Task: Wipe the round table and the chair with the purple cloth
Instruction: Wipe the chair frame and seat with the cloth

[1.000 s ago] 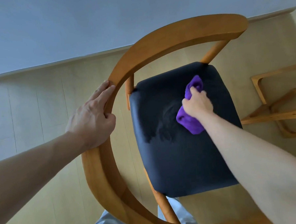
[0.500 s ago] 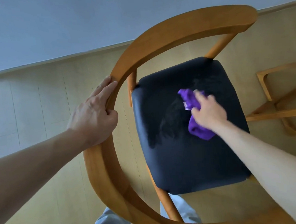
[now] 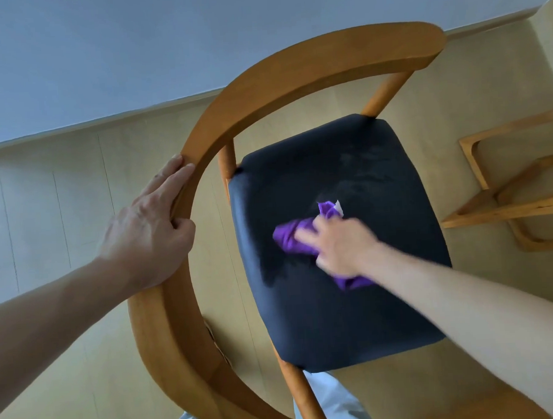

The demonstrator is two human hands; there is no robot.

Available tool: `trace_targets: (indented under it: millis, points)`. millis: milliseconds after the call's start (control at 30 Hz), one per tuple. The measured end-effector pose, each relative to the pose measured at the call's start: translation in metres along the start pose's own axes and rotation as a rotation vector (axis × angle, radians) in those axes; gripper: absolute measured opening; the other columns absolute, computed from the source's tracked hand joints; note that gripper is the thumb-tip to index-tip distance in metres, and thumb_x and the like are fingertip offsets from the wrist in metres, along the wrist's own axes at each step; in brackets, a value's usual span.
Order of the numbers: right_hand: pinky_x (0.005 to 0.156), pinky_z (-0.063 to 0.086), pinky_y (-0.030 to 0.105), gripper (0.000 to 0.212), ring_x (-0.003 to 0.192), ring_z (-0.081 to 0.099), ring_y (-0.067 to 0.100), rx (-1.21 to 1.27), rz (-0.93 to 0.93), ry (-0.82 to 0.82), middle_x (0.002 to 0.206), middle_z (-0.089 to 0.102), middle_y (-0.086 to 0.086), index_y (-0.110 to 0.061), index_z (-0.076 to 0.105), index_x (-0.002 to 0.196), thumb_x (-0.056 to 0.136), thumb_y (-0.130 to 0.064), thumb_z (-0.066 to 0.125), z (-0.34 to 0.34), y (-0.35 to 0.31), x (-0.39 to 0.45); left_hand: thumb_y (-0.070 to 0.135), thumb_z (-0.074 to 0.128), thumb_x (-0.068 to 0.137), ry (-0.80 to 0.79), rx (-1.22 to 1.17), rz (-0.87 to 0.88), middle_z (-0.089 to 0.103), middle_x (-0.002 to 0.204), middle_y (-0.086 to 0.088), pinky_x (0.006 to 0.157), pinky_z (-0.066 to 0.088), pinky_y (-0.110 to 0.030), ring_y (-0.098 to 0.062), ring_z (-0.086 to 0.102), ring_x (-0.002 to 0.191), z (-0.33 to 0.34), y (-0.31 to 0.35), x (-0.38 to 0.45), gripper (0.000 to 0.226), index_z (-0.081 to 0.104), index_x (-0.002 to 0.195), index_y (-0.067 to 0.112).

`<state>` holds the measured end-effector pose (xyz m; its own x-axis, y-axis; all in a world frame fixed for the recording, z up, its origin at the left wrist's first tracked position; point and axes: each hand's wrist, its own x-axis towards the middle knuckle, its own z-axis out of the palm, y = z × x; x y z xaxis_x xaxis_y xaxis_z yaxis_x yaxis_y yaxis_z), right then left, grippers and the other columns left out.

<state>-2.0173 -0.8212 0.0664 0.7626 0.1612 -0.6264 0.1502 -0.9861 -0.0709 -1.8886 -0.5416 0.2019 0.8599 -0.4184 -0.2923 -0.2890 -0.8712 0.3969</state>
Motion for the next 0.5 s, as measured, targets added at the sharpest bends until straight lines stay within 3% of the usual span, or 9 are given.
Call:
trace_targets:
  millis: [67, 133, 200, 267, 333, 500]
  points:
    - [0.075, 0.046, 0.042, 0.057, 0.105, 0.058, 0.042, 0.064, 0.383, 0.141, 0.128, 0.046, 0.017, -0.027, 0.033, 0.147, 0.095, -0.044, 0.050, -0.005, 0.058, 0.012, 0.025, 0.048, 0.096, -0.005, -0.002, 0.021, 0.016, 0.164, 0.026, 0.090, 0.047, -0.040, -0.026, 0.042, 0.142, 0.001, -0.004, 0.003, 0.068, 0.024, 0.157, 0.043]
    - [0.083, 0.047, 0.044, 0.060, 0.112, 0.057, 0.044, 0.316, 0.738, 0.175, 0.133, 0.046, 0.021, -0.024, 0.034, 0.151, 0.098, -0.048, 0.051, -0.010, 0.107, 0.014, 0.029, 0.047, 0.092, -0.021, -0.002, 0.028, 0.017, 0.164, 0.027, 0.093, 0.048, -0.045, -0.027, 0.043, 0.140, 0.002, -0.006, 0.003, 0.070, 0.023, 0.157, 0.044]
    - [0.093, 0.047, 0.045, 0.065, 0.121, 0.054, 0.044, 0.508, 0.901, 0.165, 0.140, 0.045, 0.021, -0.024, 0.032, 0.155, 0.099, -0.047, 0.053, -0.011, 0.124, 0.016, 0.035, 0.044, 0.088, -0.024, -0.008, 0.019, 0.017, 0.163, 0.027, 0.094, 0.049, -0.046, -0.027, 0.045, 0.139, 0.001, -0.006, 0.002, 0.072, 0.023, 0.156, 0.045]
    - [0.086, 0.046, 0.043, 0.064, 0.117, 0.056, 0.044, 0.409, 0.816, 0.171, 0.137, 0.046, 0.021, -0.022, 0.033, 0.152, 0.097, -0.047, 0.053, -0.011, 0.098, 0.022, 0.039, 0.040, 0.085, -0.026, -0.005, 0.018, 0.018, 0.163, 0.028, 0.094, 0.050, -0.047, -0.028, 0.046, 0.138, 0.001, -0.004, 0.003, 0.073, 0.024, 0.156, 0.046]
    - [0.079, 0.046, 0.042, 0.066, 0.111, 0.058, 0.044, 0.307, 0.594, 0.150, 0.133, 0.045, 0.021, -0.021, 0.030, 0.150, 0.093, -0.043, 0.053, -0.006, 0.046, 0.023, 0.039, 0.039, 0.083, -0.030, -0.004, 0.003, 0.018, 0.163, 0.029, 0.095, 0.050, -0.047, -0.027, 0.047, 0.138, -0.001, -0.001, 0.003, 0.075, 0.024, 0.156, 0.046]
    - [0.085, 0.047, 0.044, 0.075, 0.113, 0.056, 0.038, 0.235, 0.040, -0.106, 0.136, 0.043, 0.014, -0.030, 0.015, 0.160, 0.096, -0.042, 0.050, 0.017, -0.062, -0.010, 0.036, 0.042, 0.087, -0.050, -0.001, -0.024, 0.017, 0.163, 0.029, 0.094, 0.050, -0.047, -0.027, 0.047, 0.137, -0.003, 0.002, 0.001, 0.072, 0.024, 0.155, 0.047]
